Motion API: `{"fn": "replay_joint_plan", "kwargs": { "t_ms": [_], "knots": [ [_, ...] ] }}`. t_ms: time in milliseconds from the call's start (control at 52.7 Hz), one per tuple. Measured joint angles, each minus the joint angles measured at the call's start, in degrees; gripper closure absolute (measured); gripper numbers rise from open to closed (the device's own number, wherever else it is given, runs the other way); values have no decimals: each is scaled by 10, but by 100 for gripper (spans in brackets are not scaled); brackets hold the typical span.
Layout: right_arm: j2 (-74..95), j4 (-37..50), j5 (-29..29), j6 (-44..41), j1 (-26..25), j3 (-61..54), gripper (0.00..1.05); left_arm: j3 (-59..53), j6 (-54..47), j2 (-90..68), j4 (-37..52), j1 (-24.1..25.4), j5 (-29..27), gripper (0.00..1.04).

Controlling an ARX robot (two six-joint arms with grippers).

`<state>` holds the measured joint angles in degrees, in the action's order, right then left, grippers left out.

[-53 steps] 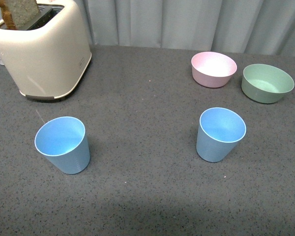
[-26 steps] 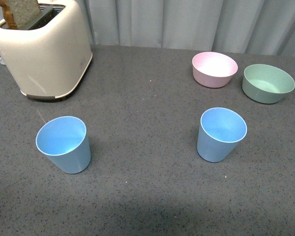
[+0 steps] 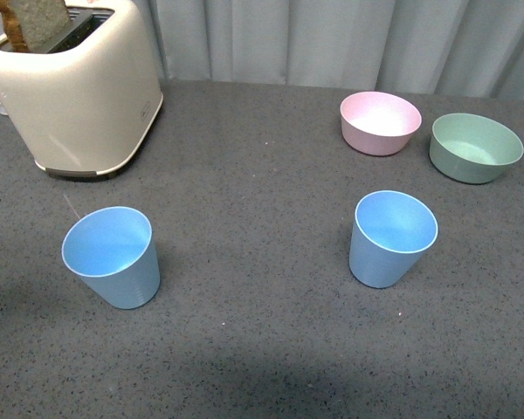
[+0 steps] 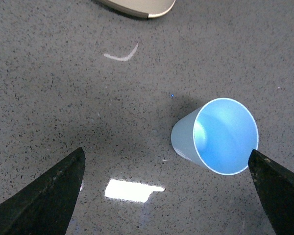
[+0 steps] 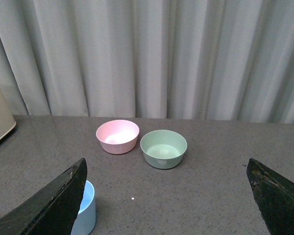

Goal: Stack blue cups with both arms

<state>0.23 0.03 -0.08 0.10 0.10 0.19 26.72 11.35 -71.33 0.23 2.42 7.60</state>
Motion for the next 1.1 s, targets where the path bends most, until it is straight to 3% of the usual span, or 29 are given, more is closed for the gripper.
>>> {"fn": "replay_joint_plan", "kwargs": {
  "t_ms": [475,1025,1063,1101],
  "knots": [
    [0,0,0,0,0,0,10,94,-44,-180,-27,-68,9,7],
    [0,0,0,0,0,0,10,141,-36,-280,-23,-79,-9,7],
    [0,0,0,0,0,0,10,143,-35,-283,-25,-79,-13,8],
    [0,0,0,0,0,0,10,149,-31,-286,-30,-79,-14,17]
  ]
}}
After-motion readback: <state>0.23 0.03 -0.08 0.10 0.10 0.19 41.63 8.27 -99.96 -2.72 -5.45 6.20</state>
